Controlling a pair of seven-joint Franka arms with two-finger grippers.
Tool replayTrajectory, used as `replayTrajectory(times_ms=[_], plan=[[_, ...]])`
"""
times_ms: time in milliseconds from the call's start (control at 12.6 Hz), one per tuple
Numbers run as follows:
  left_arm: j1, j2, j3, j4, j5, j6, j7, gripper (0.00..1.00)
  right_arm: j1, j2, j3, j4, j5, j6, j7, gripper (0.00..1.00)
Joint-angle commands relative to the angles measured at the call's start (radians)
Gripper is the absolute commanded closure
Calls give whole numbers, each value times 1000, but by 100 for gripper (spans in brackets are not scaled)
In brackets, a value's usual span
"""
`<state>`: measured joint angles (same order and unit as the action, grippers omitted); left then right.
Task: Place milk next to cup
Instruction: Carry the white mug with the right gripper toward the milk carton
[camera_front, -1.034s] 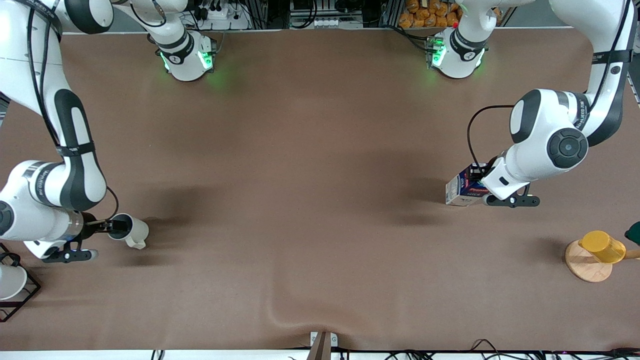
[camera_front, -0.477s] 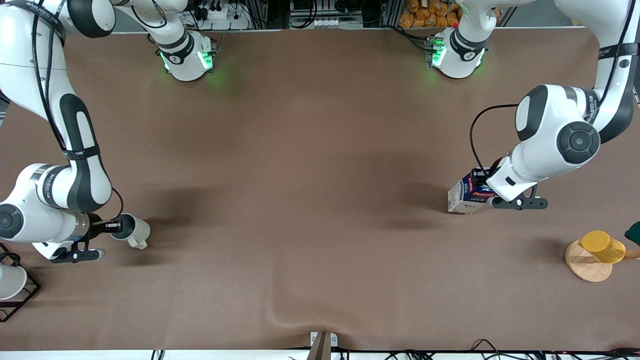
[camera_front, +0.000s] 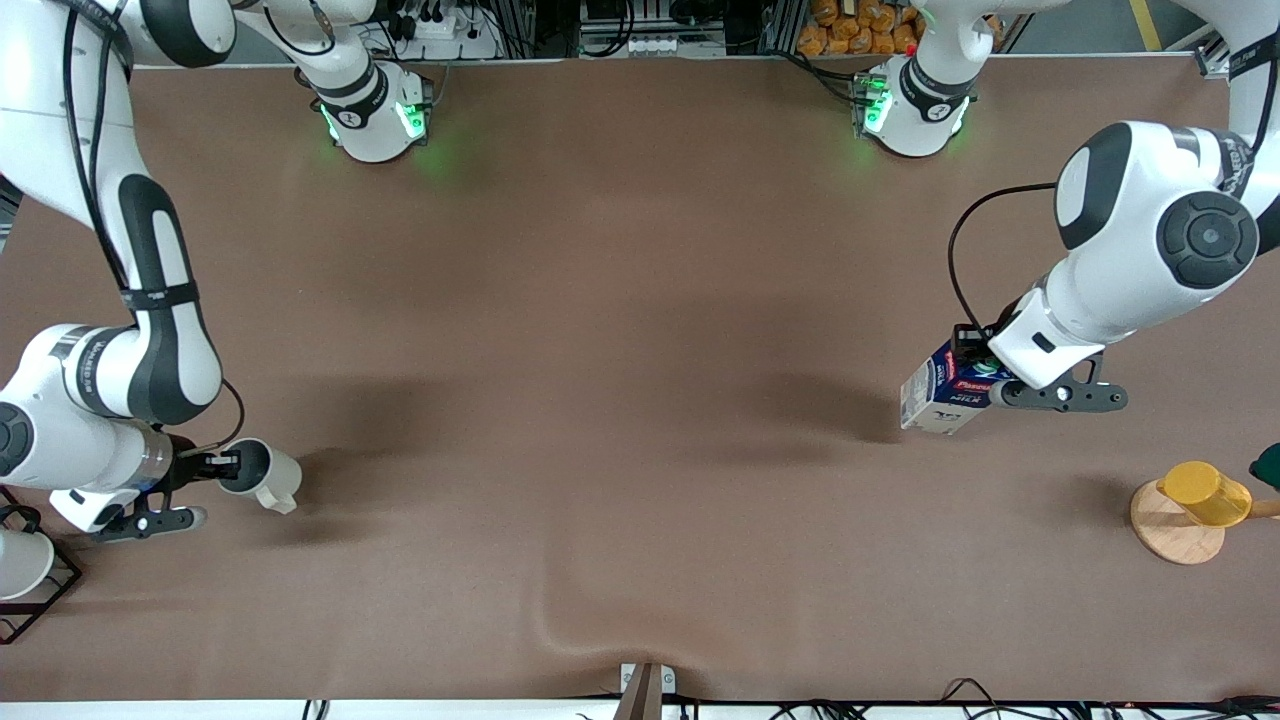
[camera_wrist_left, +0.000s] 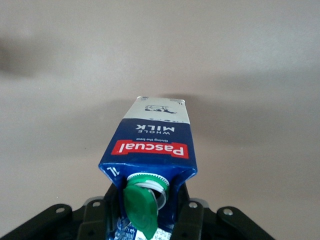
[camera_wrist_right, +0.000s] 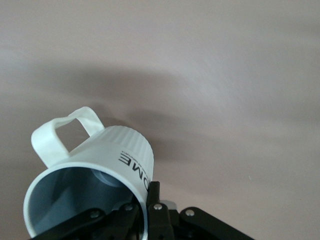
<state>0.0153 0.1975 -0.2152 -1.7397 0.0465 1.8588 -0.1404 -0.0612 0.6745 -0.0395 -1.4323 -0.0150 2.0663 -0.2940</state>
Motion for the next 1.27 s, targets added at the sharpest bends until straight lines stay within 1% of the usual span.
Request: replayTrajectory(times_ms=[0,159,239,398,477,557,795,1114,1193], plan=[[3,-9,-27,25,-11,-24,-19,53,119,-30,-3,38,12,-46,-60,100],[3,-20,-52,28,-11,-23,-43,53,217,-30,9,49,10,-51,-103,100],[3,-20,-61,26,-11,-24,-62,53,254,-29,27,50,10,-51,-135,100],[5,-24,-72,28,-11,-24,-77,53,300,-30,70,65,9,-55,-149,100],[5,-26,-73,26,-14,-29,-79,53,313,-27,87,79,6,-78,-151,100],[5,-26,-76,28,-14,-58,-80,53,329,-23,108,90,3,-96,-157,100],[5,-35,-81,38,-14,-64,-82,53,420,-12,115,93,0,-74,-163,100],[2,-27,-79,55,-17,-66,-84,53,532,29,113,101,-6,73,-162,100],[6,-32,-79,51,-17,-70,-81,52,553,34,113,99,-2,87,-148,100]])
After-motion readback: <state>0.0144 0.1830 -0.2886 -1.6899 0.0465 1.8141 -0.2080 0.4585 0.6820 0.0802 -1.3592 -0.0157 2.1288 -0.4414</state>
